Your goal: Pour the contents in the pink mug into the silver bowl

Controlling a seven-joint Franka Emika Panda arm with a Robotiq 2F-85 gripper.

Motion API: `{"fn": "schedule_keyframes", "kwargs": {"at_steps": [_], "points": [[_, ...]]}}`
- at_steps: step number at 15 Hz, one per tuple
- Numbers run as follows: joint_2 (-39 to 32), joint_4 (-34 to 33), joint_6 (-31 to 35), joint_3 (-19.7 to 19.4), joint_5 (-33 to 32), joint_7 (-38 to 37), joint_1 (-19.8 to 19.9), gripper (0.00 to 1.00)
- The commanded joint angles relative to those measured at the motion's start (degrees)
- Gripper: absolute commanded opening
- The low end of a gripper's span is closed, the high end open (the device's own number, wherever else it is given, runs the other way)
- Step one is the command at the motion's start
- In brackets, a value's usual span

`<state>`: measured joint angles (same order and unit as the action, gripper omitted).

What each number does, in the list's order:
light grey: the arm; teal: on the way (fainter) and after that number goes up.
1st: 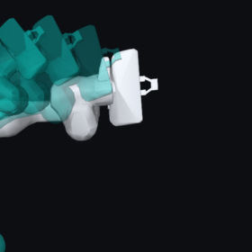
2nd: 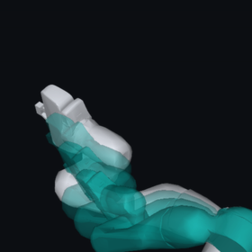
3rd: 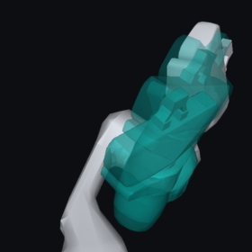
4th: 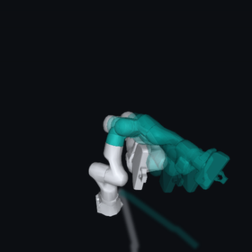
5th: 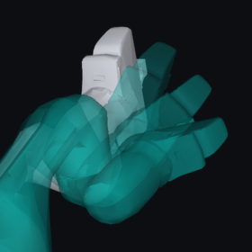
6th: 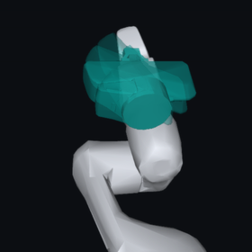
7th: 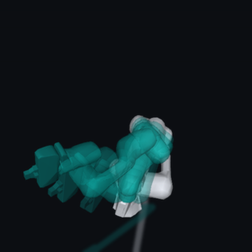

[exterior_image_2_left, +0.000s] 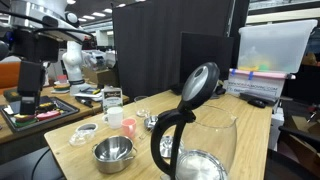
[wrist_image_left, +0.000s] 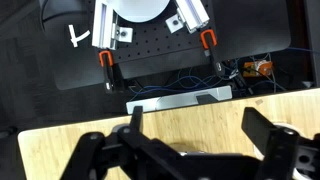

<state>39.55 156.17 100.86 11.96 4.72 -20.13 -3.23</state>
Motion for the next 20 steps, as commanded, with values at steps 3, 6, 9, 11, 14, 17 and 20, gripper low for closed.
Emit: {"fn": "schedule_keyframes", "kwargs": {"at_steps": [3,6,9,11,14,17,20], "points": [[-0.74,-0.56,0.29,-0.37,-0.31,0.23,-0.07,1.00],[-3.06,-1.94,3.62,-0.50,-1.74,1.23,0.28,1.00],[-6.07,-4.02,9.23,-1.01,-1.62,4.48,-0.87,1.00],[-8.83,-5.56,12.11,-1.14,-1.83,7.77,-1.75,1.00],[-8.83,-5.13,12.73,-1.16,-1.89,8.54,-2.12,1.00],[-10.09,-5.54,12.86,-1.31,-2.00,8.73,-2.16,1.00],[-9.32,-5.45,12.83,-1.29,-2.00,8.72,-2.19,1.00]]}}
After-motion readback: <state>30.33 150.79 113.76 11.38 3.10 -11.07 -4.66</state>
